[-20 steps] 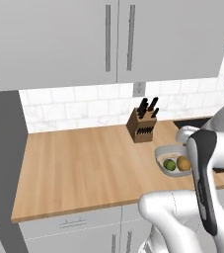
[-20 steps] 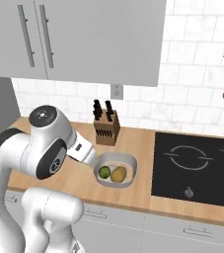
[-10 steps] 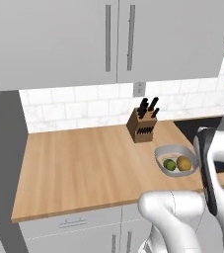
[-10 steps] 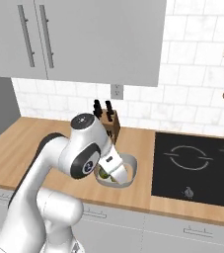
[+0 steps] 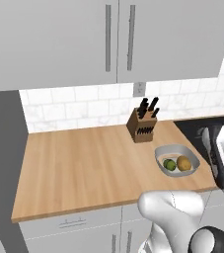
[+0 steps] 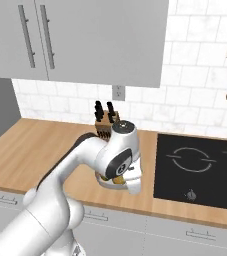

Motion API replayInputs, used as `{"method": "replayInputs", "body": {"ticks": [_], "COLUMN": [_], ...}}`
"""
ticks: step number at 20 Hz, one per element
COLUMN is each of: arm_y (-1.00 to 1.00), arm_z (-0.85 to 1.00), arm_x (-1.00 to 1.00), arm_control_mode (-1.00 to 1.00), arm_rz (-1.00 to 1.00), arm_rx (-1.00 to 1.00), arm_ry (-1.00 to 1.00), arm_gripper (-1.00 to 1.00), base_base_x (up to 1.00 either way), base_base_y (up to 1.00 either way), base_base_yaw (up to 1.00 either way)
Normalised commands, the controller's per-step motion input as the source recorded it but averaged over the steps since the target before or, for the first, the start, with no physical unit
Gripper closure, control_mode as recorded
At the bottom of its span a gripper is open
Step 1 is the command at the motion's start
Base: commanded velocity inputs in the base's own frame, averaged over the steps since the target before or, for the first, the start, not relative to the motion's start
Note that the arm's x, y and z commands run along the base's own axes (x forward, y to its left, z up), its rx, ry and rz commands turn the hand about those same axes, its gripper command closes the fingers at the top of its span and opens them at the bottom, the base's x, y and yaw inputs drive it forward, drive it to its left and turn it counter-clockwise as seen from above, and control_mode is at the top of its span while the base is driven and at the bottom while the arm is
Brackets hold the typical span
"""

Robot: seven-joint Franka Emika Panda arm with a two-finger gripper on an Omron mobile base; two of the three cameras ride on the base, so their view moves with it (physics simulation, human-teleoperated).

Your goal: Take the meat container that has the chicken drumstick and place it on the second highest rack of the freezer. Then take the vegetable container that has the lime and potato and place it on the highest rack of the freezer.

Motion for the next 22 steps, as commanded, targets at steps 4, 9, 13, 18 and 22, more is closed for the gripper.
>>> {"method": "replayInputs", "body": {"ticks": [4,9,13,18,22], "arm_y": [-0.04,0.08,0.16,0.28,0.38], "arm_z": [-0.1,-0.26,-0.47,-0.4,-0.12], "arm_x": [0.37,0.22,0.03,-0.1,0.0], "arm_control_mode": [-1.0,-1.0,-1.0,-1.0,-1.0], "arm_rz": [-0.06,-0.07,-0.06,-0.01,-0.01], "arm_rx": [0.33,0.21,0.11,0.07,0.0], "arm_ry": [-0.05,-0.12,-0.09,-0.01,0.0], "arm_gripper": [-1.0,-1.0,-1.0,-1.0,-1.0], "base_base_x": [0.0,0.0,0.0,0.0,0.0], "base_base_y": [0.0,0.0,0.0,0.0,0.0], "base_base_yaw": [0.0,0.0,0.0,0.0,0.0]}}
